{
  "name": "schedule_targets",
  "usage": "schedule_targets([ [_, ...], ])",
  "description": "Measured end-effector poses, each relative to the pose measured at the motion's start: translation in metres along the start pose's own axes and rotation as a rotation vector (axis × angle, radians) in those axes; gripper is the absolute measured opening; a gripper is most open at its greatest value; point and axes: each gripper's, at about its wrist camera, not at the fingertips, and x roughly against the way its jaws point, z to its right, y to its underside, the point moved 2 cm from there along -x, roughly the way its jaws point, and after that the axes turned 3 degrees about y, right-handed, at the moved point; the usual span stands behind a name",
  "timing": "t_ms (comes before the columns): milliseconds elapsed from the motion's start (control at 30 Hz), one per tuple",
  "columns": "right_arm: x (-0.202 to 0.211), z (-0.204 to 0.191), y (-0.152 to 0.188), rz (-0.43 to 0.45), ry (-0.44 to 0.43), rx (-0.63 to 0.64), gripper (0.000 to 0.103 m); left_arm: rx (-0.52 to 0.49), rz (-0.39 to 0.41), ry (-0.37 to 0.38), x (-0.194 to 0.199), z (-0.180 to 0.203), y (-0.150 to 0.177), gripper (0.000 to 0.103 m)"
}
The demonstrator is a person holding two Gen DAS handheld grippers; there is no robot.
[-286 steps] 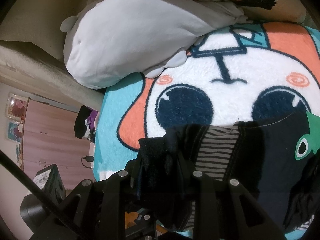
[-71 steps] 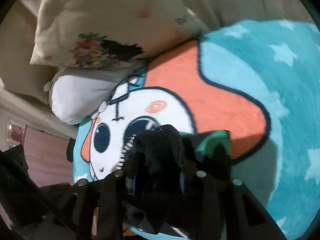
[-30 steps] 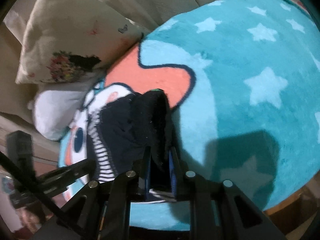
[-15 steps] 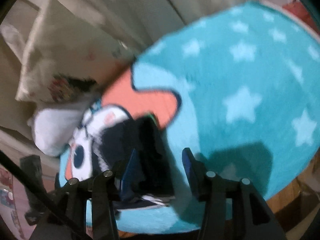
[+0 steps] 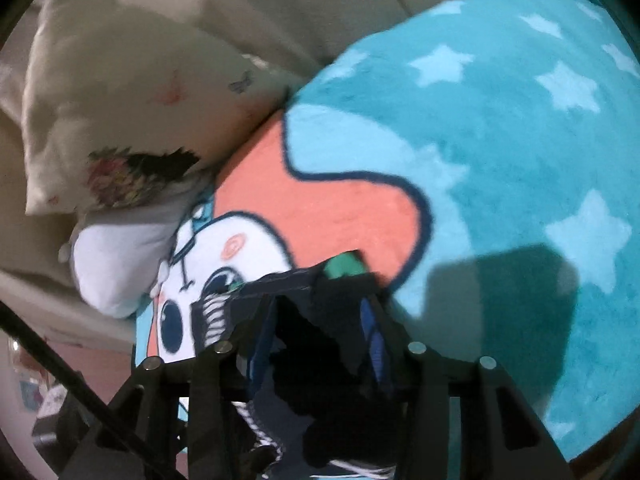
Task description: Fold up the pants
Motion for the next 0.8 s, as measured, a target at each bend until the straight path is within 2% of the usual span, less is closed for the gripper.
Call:
schedule_targets([
  [100, 0.005, 0.007, -0.001, -0.005, -0.033, -0.036, 0.053, 0.017, 0.015, 0.015, 0.013, -0.004, -0.001, 0.044],
  [200, 0.024, 0.01, -0.001, 0.03, -0.033, -0.035, 0.053, 0.074, 0.085, 0.025, 0.035, -0.018, -0.006, 0.047],
  [233, 0.028, 0.011, -0.002, 0.038, -0.034, -0.034, 0.054, 0.114, 0.11, 0.026, 0.042, -0.029, -0.006, 0.052],
  [300, 0.034, 0.013, 0.0, 0.044, -0.036, -0.031, 0.059, 0.216, 0.144, 0.028, 0.05, -0.055, -0.009, 0.056],
  [367, 0.038, 0.014, 0.002, 0.044, -0.026, -0.016, 0.061, 0.324, 0.146, 0.035, 0.049, -0.083, -0.007, 0.056],
  [433, 0.036, 0.015, 0.005, 0.033, -0.011, 0.007, 0.064, 0.385, 0.143, 0.047, 0.046, -0.1, -0.005, 0.056],
  [567, 0.026, 0.018, 0.009, 0.005, 0.001, 0.018, 0.066, 0.41, 0.125, 0.054, 0.029, -0.112, -0.01, 0.056],
  [700, 0.013, 0.017, 0.012, -0.034, -0.01, 0.032, 0.069, 0.413, 0.07, 0.11, 0.002, -0.109, -0.019, 0.057],
  [767, 0.005, 0.015, 0.014, -0.054, -0.005, 0.056, 0.069, 0.397, 0.075, 0.125, -0.005, -0.103, -0.026, 0.062],
  [800, 0.002, 0.014, 0.015, -0.054, -0.004, 0.069, 0.071, 0.389, 0.08, 0.135, -0.007, -0.101, -0.03, 0.067],
])
